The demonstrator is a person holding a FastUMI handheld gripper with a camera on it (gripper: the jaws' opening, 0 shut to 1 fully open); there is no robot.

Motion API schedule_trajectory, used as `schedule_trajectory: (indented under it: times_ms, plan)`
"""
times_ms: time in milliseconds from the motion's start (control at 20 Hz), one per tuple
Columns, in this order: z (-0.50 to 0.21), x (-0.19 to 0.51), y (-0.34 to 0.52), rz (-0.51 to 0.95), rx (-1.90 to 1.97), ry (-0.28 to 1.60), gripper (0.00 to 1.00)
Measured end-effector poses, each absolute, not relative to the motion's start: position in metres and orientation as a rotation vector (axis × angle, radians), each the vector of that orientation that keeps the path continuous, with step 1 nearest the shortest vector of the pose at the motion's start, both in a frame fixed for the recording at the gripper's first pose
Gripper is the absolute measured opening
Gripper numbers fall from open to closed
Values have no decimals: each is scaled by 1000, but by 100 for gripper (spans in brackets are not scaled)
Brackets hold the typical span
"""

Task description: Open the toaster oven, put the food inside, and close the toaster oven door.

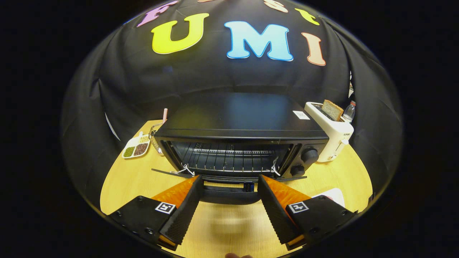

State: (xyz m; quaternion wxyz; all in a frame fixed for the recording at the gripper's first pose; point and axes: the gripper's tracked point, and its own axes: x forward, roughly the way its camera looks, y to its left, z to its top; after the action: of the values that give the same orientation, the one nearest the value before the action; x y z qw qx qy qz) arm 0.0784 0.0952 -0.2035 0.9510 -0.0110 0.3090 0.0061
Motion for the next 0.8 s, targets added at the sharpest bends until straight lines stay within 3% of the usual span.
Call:
schedule_trajectory:
  times_ms: [350, 650, 800]
  plan:
    - [-233, 47, 93, 33, -13, 726, 96]
    - [-301, 4, 79, 40, -16, 967, 97]
    - [-305, -6, 63, 52, -37, 973, 96]
